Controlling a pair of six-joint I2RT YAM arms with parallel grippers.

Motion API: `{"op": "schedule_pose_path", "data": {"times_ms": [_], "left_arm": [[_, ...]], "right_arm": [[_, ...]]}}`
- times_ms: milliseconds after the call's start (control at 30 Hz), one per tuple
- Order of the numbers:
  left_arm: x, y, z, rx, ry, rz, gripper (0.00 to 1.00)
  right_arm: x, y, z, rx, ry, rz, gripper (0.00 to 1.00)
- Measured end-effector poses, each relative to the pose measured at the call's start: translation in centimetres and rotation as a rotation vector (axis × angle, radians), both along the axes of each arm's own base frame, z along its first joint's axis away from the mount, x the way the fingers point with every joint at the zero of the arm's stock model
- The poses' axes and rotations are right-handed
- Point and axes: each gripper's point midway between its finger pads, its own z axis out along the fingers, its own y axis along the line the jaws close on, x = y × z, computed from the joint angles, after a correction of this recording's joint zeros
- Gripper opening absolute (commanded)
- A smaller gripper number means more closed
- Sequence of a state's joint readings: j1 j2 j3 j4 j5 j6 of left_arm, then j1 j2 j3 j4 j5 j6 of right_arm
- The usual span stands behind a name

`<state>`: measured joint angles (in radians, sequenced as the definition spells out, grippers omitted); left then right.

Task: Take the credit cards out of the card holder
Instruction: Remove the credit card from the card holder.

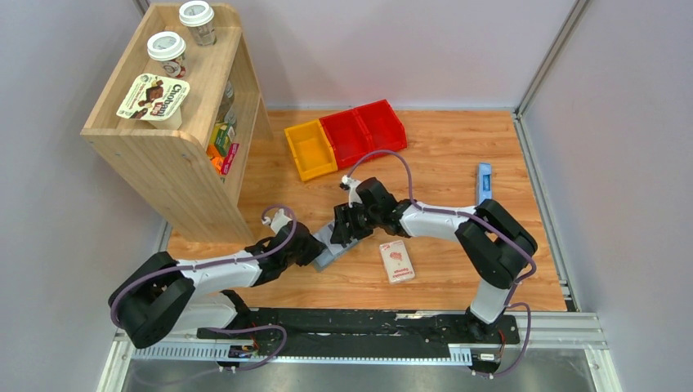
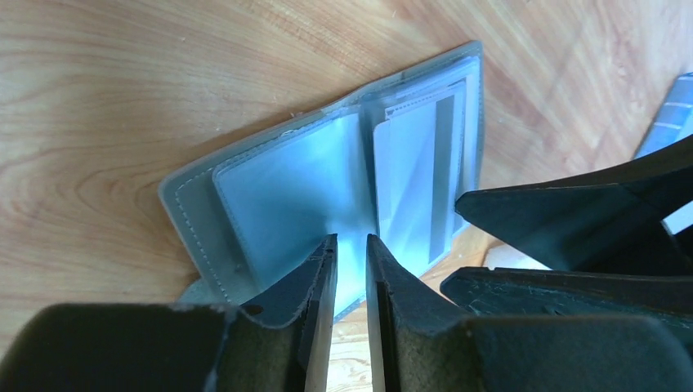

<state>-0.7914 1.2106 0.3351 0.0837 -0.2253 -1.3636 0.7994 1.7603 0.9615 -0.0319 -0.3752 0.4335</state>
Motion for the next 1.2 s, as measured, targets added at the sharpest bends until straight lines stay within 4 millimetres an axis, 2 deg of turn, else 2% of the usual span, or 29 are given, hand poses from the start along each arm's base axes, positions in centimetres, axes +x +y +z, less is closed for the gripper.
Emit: {"op": "schedule_pose_path", "data": {"times_ms": [133, 333, 667, 1033, 1200], "left_arm": [[0.3, -0.5, 0.2, -0.057, -0.027, 0.012, 0.36], [0.4, -0.6, 0.4, -0.096, -0.048, 0.028, 0.37], [0.1, 0.9, 0.7, -0.153, -0.097, 0.094, 0.35], [0.5, 1.1, 0.8, -0.149, -0.114, 0.110, 0.35], [0.6, 1.2, 0.5, -0.143, -0.111, 0.118, 0.33]], "right_arm": [[0.3, -0.2, -0.1, 0.010, 0.002, -0.016, 0.58], [0.6, -0.4, -0.3, 0.025, 0.005, -0.034, 0.54], [0.5, 0.1, -0.6, 0.058, 0.030, -0.030, 0.44], [0.2, 0.5, -1.0, 0.075, 0.058, -0.021, 0.31], [0.1, 0.6, -1.2, 0.078, 0.065, -0.019, 0.29]]}}
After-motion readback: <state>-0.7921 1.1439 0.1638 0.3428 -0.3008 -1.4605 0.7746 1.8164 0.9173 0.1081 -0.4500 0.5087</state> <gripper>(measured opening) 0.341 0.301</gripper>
